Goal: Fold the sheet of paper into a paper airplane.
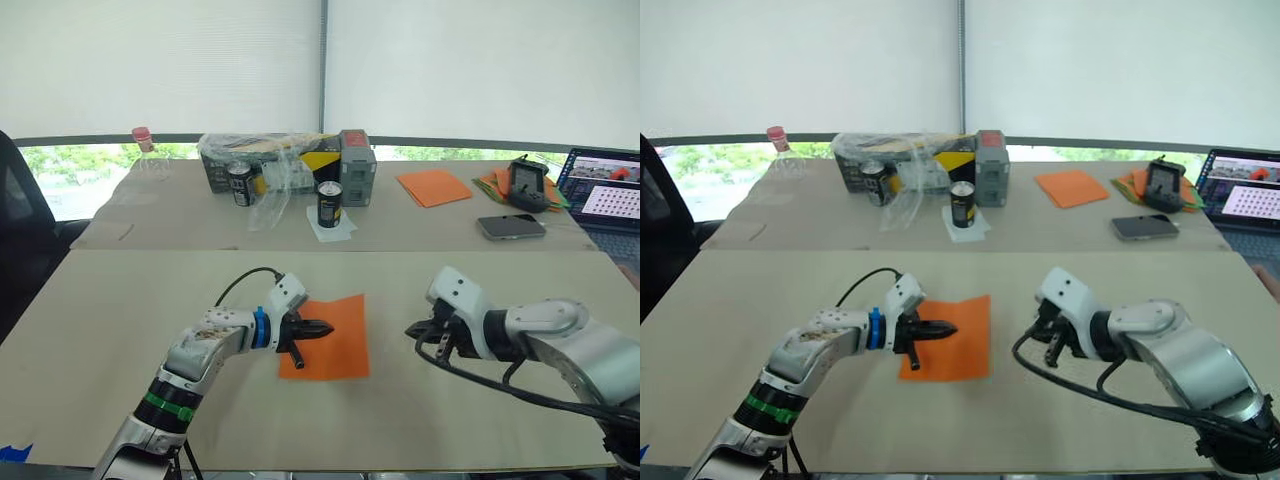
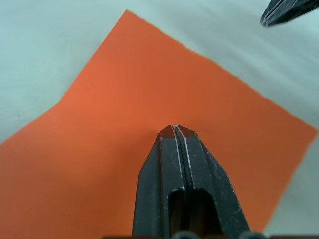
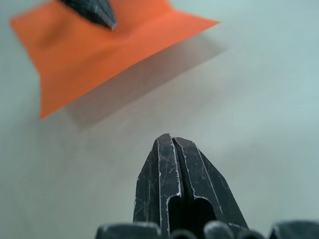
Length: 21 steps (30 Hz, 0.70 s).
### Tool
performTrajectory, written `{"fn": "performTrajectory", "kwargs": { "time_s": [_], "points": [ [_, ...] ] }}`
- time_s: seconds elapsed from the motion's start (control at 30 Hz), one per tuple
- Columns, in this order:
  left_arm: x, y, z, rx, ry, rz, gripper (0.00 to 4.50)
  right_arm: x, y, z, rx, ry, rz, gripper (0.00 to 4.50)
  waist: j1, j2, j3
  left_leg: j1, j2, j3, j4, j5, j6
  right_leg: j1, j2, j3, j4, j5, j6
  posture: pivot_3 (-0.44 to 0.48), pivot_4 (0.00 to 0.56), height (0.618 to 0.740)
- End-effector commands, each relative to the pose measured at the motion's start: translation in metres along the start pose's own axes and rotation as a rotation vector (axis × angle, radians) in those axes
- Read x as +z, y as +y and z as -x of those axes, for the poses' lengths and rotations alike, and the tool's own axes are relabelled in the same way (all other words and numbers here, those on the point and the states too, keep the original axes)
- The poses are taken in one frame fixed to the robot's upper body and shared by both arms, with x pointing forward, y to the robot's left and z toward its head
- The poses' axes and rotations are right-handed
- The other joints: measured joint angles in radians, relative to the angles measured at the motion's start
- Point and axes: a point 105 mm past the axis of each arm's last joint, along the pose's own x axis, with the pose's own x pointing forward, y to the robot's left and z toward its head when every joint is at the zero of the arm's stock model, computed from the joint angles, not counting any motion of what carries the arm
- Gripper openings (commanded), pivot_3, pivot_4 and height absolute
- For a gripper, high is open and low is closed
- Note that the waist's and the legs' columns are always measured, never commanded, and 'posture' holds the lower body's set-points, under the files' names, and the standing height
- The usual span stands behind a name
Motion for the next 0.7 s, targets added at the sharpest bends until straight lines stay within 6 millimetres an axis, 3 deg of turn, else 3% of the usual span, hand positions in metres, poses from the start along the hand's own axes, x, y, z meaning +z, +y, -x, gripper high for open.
{"fn": "performTrajectory", "kwargs": {
  "time_s": [0.03, 0.2, 0.33, 0.53, 0.57, 0.63, 0.7],
  "points": [
    [-0.004, 0.002, 0.000, 0.022, -0.002, -0.015, 0.00, 0.026, -0.013, 0.003, -0.082, -0.157, -0.047, 0.02, -0.001, 0.000, 0.000, 0.000, 0.000, 0.000, 0.000, 0.000, 0.000, 0.000, 0.000, 0.000, 0.000, 0.000, 0.000, 0.000, 0.150, 0.739],
    [-0.009, 0.004, -0.001, 0.035, 0.001, -0.004, 0.00, 0.040, -0.014, -0.005, -0.090, -0.278, -0.154, 0.02, 0.005, 0.000, 0.000, 0.000, -0.001, 0.000, 0.000, 0.000, 0.000, -0.001, -0.001, 0.001, 0.001, 0.000, 0.000, 0.000, 0.150, 0.739],
    [-0.014, 0.001, -0.008, 0.042, -0.008, 0.016, 0.00, 0.048, -0.012, -0.020, -0.056, -0.366, -0.323, 1.23, 0.005, 0.000, 0.000, 0.000, -0.001, 0.000, 0.000, 0.000, 0.000, -0.001, -0.001, 0.001, 0.001, 0.000, 0.000, 0.000, 0.150, 0.739],
    [-0.026, -0.003, -0.014, 0.060, 0.016, 0.036, 0.00, 0.037, -0.017, -0.038, -0.110, -0.326, -0.441, 3.31, 0.006, 0.001, -0.001, 0.000, -0.001, 0.000, 0.000, 0.000, 0.000, -0.001, -0.001, 0.001, 0.001, 0.000, 0.000, 0.000, 0.150, 0.739],
    [-0.028, -0.003, -0.014, 0.062, 0.021, 0.036, 0.00, 0.034, -0.017, -0.040, -0.111, -0.315, -0.448, 3.43, 0.006, 0.001, -0.001, 0.000, -0.001, 0.000, 0.000, 0.000, 0.000, -0.001, -0.001, 0.001, 0.001, 0.000, 0.000, 0.000, 0.150, 0.739],
    [-0.031, -0.004, -0.013, 0.065, 0.033, 0.034, 0.00, 0.031, -0.017, -0.044, -0.114, -0.313, -0.483, 4.29, 0.005, 0.001, -0.001, 0.000, -0.001, 0.000, 0.000, 0.000, 0.000, -0.001, -0.001, 0.001, 0.001, 0.000, 0.000, 0.000, 0.150, 0.739],
    [-0.035, -0.003, -0.012, 0.068, 0.044, 0.036, 0.00, 0.027, -0.018, -0.048, -0.107, -0.314, -0.529, 4.29, 0.003, 0.001, -0.001, 0.001, -0.001, 0.000, 0.000, 0.000, 0.000, 0.000, -0.001, 0.001, 0.001, 0.000, 0.000, 0.000, 0.150, 0.739]
  ]
}}
